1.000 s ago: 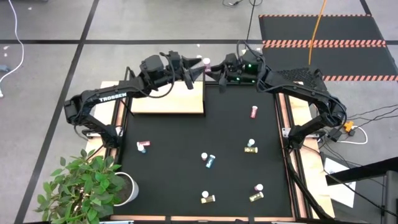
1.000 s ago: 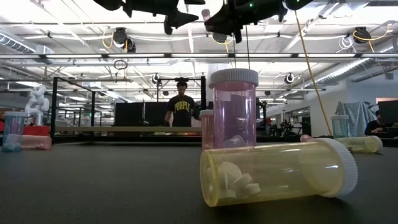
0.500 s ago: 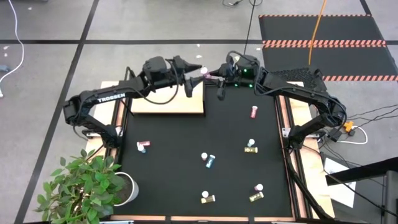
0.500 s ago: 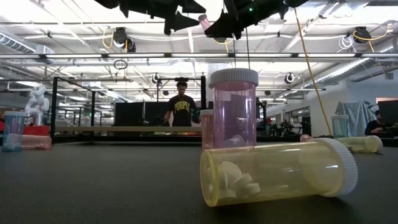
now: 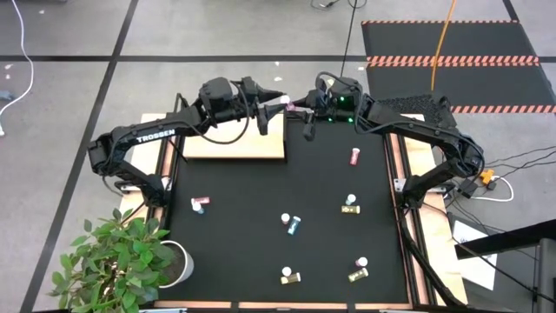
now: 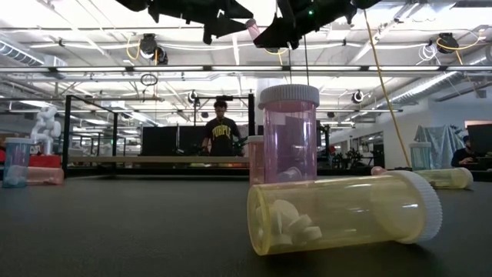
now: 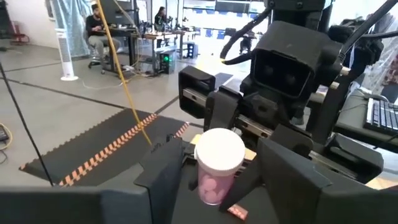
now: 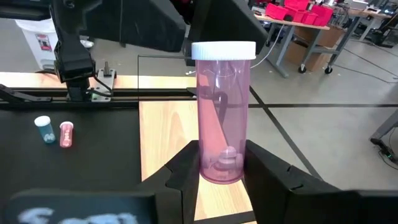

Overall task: Pick and place medicine bottles onto shelf by color
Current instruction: Put the purple pill bottle on the shelf

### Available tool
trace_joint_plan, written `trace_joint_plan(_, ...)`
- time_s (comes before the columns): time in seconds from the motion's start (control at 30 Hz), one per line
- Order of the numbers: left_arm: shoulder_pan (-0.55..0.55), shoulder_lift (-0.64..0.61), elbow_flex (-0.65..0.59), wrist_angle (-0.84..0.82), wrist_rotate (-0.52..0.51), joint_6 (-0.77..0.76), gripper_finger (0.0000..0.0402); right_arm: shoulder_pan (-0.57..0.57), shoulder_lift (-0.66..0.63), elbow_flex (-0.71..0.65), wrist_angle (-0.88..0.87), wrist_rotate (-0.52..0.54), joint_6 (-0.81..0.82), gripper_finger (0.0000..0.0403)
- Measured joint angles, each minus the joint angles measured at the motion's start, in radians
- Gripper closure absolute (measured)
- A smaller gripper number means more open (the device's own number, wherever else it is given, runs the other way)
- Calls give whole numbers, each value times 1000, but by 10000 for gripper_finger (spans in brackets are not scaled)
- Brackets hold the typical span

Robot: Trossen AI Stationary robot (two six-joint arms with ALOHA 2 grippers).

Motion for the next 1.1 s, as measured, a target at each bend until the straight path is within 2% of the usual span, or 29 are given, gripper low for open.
trace_joint_plan(0.33,-7,11,0,31,6,1,188,7,0,0,-19,0,4,298)
trace_joint_plan(0.57,-5,13,0,11,6,-3,220,8,0,0,-17,-1,12,298)
trace_joint_plan(1.1,-7,18,0,14,7,1,252,20,1,0,-18,-3,17,298)
